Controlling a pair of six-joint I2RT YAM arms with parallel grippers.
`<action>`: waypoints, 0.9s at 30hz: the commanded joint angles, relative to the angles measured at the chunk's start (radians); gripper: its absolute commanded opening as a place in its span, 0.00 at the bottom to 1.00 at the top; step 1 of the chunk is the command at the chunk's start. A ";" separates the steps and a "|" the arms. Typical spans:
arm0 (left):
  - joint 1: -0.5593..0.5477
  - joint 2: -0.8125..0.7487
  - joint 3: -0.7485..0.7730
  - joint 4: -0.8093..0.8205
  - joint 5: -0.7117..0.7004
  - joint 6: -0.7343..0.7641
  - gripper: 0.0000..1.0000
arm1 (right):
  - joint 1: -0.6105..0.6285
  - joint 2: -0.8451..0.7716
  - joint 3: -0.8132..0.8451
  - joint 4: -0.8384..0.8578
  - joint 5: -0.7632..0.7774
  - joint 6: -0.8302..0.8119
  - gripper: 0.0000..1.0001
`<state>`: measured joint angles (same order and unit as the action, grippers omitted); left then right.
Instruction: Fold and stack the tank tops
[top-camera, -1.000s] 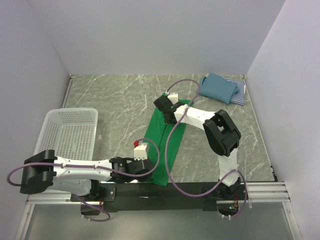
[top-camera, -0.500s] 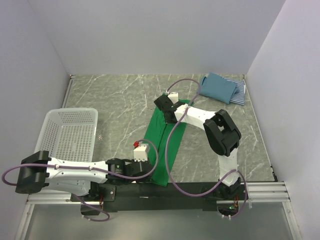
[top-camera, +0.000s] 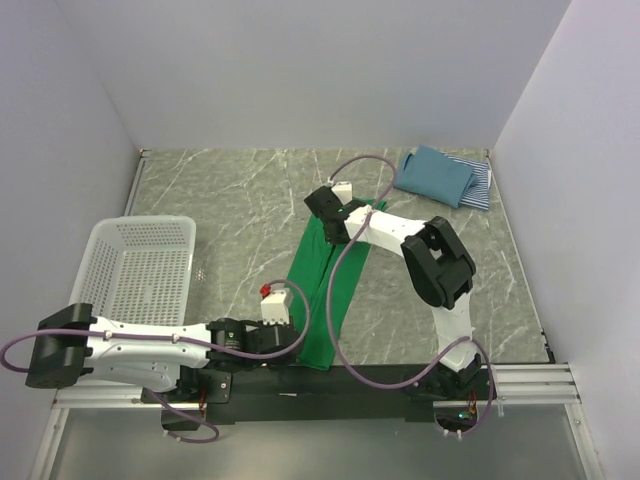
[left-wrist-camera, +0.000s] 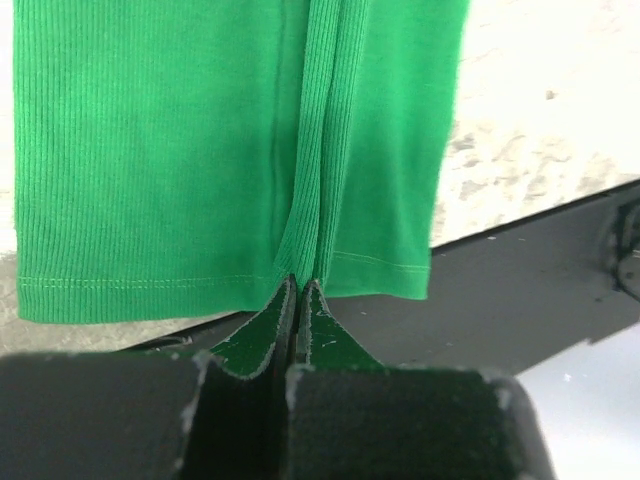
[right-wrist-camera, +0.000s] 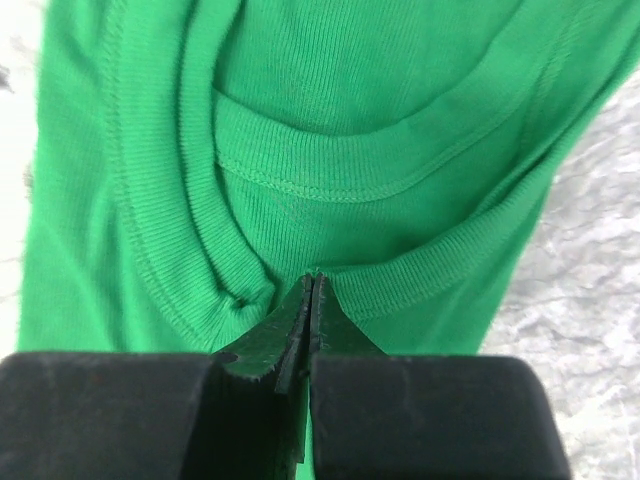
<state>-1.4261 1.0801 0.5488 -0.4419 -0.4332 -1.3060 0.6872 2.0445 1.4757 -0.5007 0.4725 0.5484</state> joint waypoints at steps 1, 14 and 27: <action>-0.008 0.029 -0.015 0.009 0.002 -0.018 0.00 | -0.006 0.034 0.032 0.034 0.014 -0.008 0.00; -0.008 -0.005 -0.004 -0.087 -0.074 -0.082 0.33 | -0.006 -0.101 -0.021 0.045 0.000 -0.027 0.52; -0.004 -0.238 -0.062 -0.356 -0.202 -0.369 0.66 | 0.183 -0.627 -0.578 0.119 -0.141 0.183 0.53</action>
<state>-1.4303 0.8818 0.5186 -0.7048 -0.5907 -1.5570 0.7666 1.5166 1.0431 -0.4065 0.3885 0.6331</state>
